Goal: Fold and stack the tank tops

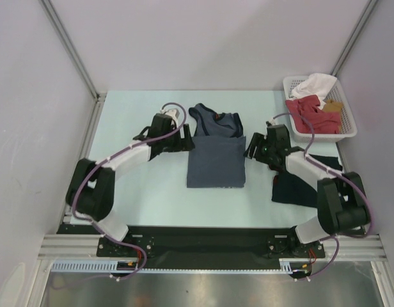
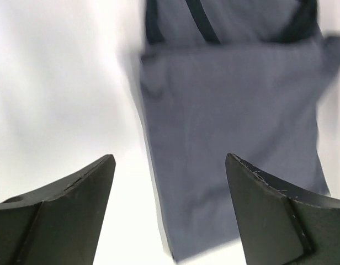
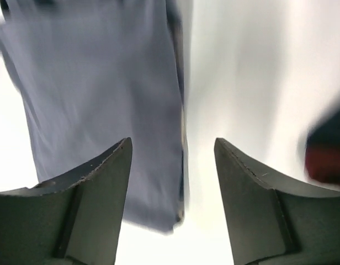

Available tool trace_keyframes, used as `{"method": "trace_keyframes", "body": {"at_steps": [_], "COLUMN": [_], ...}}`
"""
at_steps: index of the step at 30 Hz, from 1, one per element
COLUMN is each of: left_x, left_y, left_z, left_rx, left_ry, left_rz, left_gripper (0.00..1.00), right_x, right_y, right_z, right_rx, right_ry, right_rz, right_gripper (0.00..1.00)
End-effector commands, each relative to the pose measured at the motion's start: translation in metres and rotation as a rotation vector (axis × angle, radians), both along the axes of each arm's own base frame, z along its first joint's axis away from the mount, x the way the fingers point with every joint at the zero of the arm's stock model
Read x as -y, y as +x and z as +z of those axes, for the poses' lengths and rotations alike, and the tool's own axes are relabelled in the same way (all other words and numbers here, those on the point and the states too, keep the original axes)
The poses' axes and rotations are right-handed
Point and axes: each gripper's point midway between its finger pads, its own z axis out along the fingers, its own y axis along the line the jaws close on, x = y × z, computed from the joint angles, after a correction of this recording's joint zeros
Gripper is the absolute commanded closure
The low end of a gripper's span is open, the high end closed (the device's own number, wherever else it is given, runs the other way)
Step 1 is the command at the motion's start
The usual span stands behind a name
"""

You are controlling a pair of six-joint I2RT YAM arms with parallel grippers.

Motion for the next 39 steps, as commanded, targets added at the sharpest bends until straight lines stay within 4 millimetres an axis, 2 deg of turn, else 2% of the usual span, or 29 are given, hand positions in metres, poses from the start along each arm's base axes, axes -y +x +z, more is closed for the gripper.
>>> {"method": "trace_keyframes", "body": {"at_steps": [1,2,3,5,6,7,8,12,17,20,24,26,27,30,35,38,39], "left_x": [0.011,0.017,0.013,0.017,0.013,0.012,0.012,0.006,0.013,0.016,0.018,0.020,0.020,0.020,0.019,0.020,0.020], "left_y": [-0.039,-0.050,-0.066,-0.082,-0.093,-0.097,-0.100,-0.115,-0.124,-0.128,-0.132,-0.135,-0.138,-0.142,-0.148,-0.151,-0.152], "left_z": [0.012,0.020,0.004,0.007,-0.005,-0.007,-0.005,-0.028,-0.044,-0.050,-0.059,-0.060,-0.062,-0.064,-0.068,-0.073,-0.075], "left_rx": [0.030,0.052,0.021,0.039,0.015,0.012,0.028,-0.013,-0.039,-0.057,-0.084,-0.089,-0.100,-0.111,-0.129,-0.142,-0.146], "left_ry": [-0.053,-0.066,-0.055,-0.074,-0.066,-0.066,-0.074,-0.060,-0.085,-0.097,-0.099,-0.111,-0.121,-0.119,-0.108,-0.109,-0.106], "left_rz": [-0.040,-0.057,-0.057,-0.076,-0.075,-0.073,-0.075,-0.085,-0.117,-0.129,-0.133,-0.142,-0.145,-0.145,-0.149,-0.147,-0.148], "left_gripper": [0.14,0.15,0.15,0.15,0.16,0.16,0.16,0.20,0.23,0.32,0.50,0.51,0.50,0.47,0.47,0.51,0.57], "right_x": [-0.010,-0.013,-0.012,-0.017,-0.019,-0.025,-0.027,-0.032,-0.040,-0.041,-0.035,-0.035,-0.036,-0.037,-0.038,-0.037,-0.036], "right_y": [-0.042,-0.051,-0.070,-0.086,-0.096,-0.103,-0.106,-0.109,-0.111,-0.113,-0.117,-0.118,-0.118,-0.119,-0.122,-0.123,-0.123], "right_z": [-0.006,0.004,-0.011,-0.010,-0.010,-0.008,-0.006,-0.008,-0.028,-0.037,-0.046,-0.047,-0.049,-0.053,-0.058,-0.062,-0.063], "right_rx": [-0.025,0.004,-0.028,-0.024,-0.011,-0.007,0.009,0.017,-0.040,-0.070,-0.090,-0.093,-0.097,-0.115,-0.143,-0.158,-0.163], "right_ry": [0.047,0.064,0.070,0.107,0.122,0.150,0.156,0.149,0.147,0.132,0.109,0.114,0.116,0.114,0.116,0.109,0.108], "right_rz": [0.063,0.076,0.091,0.128,0.149,0.187,0.210,0.238,0.257,0.247,0.215,0.211,0.212,0.212,0.215,0.202,0.197], "right_gripper": [0.35,0.34,0.33,0.33,0.32,0.32,0.32,0.32,0.35,0.44,0.61,0.64,0.72,0.85,0.95,1.00,1.00]}}
